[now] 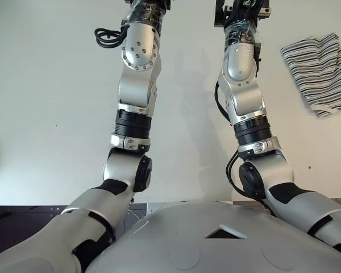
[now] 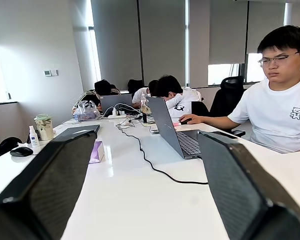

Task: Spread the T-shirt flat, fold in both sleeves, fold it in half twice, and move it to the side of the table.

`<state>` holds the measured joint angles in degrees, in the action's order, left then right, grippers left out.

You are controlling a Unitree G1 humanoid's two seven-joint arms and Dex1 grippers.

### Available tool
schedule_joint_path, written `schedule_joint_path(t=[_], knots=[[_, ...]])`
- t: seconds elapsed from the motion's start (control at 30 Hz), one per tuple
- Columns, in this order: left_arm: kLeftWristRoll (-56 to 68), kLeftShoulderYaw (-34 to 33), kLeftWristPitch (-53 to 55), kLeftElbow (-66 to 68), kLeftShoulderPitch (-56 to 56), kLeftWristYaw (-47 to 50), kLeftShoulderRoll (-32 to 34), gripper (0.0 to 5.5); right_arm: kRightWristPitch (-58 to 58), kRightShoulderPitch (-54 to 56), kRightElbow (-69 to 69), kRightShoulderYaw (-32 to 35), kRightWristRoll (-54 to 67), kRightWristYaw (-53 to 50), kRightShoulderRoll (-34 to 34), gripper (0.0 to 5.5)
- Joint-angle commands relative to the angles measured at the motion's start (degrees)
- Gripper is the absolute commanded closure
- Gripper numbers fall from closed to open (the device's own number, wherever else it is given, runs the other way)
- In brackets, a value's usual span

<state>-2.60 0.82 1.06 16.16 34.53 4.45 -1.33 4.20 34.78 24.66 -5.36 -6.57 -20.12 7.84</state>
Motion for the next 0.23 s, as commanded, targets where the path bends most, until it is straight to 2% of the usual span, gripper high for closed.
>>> schedule_joint_path(t=[0.03, 0.23], knots=[[-0.45, -0.10, -1.30, -0.41, 0.24, 2.15, -1.59, 1.93, 0.04, 2.98, -0.45, -0.74, -0.04, 2.44, 1.36, 1.66], [-0.88, -0.01, -3.00, 0.31, -0.57, 5.02, -4.15, 1.97, -1.90, 1.13, -3.65, -1.12, -0.70, 5.34, -0.15, 1.66]])
